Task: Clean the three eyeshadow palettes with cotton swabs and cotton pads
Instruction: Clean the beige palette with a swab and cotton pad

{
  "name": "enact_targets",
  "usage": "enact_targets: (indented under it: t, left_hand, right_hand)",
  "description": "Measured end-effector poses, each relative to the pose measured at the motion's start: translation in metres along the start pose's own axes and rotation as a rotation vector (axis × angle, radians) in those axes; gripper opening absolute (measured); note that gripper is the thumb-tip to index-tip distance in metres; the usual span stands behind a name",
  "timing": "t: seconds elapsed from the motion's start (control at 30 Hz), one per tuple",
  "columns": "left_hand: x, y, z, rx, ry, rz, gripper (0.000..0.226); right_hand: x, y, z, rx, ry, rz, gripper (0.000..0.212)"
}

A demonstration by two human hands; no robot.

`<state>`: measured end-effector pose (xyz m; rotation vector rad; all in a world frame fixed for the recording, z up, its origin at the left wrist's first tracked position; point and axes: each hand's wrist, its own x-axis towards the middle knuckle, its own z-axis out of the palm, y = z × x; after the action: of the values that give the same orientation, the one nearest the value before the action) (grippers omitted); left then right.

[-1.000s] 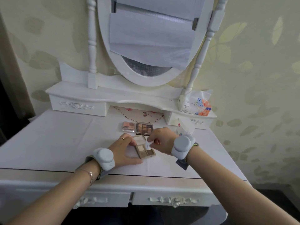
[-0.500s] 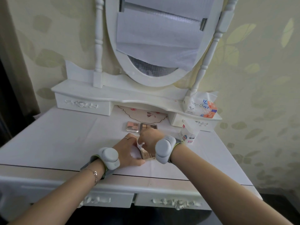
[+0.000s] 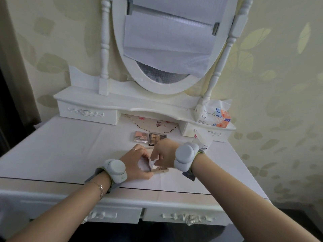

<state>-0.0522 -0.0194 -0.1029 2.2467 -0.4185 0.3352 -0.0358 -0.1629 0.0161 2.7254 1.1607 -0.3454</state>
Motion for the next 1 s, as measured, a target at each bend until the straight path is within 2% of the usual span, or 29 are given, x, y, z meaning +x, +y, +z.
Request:
enact_targets:
  t: [0.07,0.2,0.33,0.43,0.73,1.0]
  left_hand:
    - [-0.001,-0.001,0.000,0.010,0.007,0.007,0.047]
    - [0.000,-0.002,-0.001,0.050,-0.002,0.003,0.057]
    - [0.002,-0.004,-0.001,0.039,-0.029,-0.030,0.055]
    - [0.004,-0.005,0.001,0.034,-0.043,-0.054,0.056]
    - [0.002,-0.006,-0.001,-0.003,-0.035,-0.039,0.043]
    - [0.003,-0.004,-0.001,0.016,-0.051,-0.069,0.051]
  right_hand:
    - [-0.001,0.004,-0.005,0.008,0.056,0.032,0.030]
    - [0.001,0.012,-0.005,-0.002,0.152,0.105,0.027]
    - [-0.004,0.019,0.001,0.026,0.141,0.122,0.026]
    - [-0.005,0.015,0.013,0.055,0.119,0.066,0.026]
    - [0.001,0.008,0.026,0.055,0.176,0.023,0.030]
    - [0.000,0.015,0.027,0.037,0.158,0.023,0.030]
